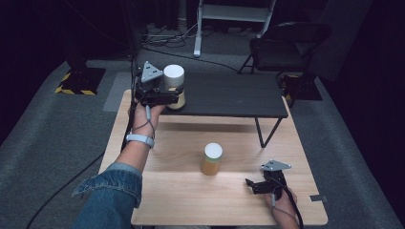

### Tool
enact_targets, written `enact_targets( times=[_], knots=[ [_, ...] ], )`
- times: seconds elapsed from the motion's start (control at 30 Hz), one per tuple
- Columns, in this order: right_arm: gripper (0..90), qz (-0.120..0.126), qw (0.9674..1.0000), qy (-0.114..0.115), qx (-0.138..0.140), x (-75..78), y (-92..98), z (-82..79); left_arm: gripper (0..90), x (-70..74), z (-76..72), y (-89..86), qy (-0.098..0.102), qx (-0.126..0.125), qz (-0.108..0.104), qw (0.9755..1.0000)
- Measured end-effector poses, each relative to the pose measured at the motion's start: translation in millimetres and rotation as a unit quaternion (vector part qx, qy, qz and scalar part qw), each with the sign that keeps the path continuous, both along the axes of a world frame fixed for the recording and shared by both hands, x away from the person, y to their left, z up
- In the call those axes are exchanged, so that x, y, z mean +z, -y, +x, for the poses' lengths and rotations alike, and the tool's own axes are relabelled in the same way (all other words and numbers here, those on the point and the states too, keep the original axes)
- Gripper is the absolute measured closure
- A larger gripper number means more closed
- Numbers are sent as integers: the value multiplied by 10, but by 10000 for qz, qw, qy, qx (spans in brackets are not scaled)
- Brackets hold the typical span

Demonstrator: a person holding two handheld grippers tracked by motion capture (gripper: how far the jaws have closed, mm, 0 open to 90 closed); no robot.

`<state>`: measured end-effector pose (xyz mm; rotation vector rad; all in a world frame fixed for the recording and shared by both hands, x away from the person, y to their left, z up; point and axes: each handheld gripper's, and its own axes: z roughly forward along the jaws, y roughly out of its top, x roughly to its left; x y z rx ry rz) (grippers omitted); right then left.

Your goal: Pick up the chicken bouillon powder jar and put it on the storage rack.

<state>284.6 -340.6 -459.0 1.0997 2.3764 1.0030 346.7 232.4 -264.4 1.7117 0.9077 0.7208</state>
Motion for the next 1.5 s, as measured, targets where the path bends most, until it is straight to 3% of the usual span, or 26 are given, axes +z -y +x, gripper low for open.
enact_targets(
  times=[0.23, 0.37, 0.57, 0.77, 1.2, 1.37, 1.5],
  knots=[
    [32, -5, 10000, 7, -4, -1, -3, -1, 93, -44, -177, -103, 78, 40, 52, 9999],
    [32, -2, 10000, -2, -9, 0, -4, -1, 92, -44, -267, -143, 32, 90, 195, 9998],
    [32, -5, 10000, -2, -4, 0, -2, -1, 92, -143, -381, -240, -55, 85, 72, 9999],
    [32, -6, 10000, -5, -4, 2, -3, 0, 91, -328, -499, -260, -52, -26, 90, 9999],
    [32, -6, 10000, -5, -2, 2, -2, 1, 94, -685, -692, -314, -254, -208, 214, 9992],
    [32, -6, 10000, -6, -3, 2, -2, 1, 93, -848, -778, -339, -329, -246, 489, 9980],
    [32, -6, 10000, -5, -2, 2, -2, 1, 94, -1010, -836, -379, -442, -223, 506, 9975]
  ],
)
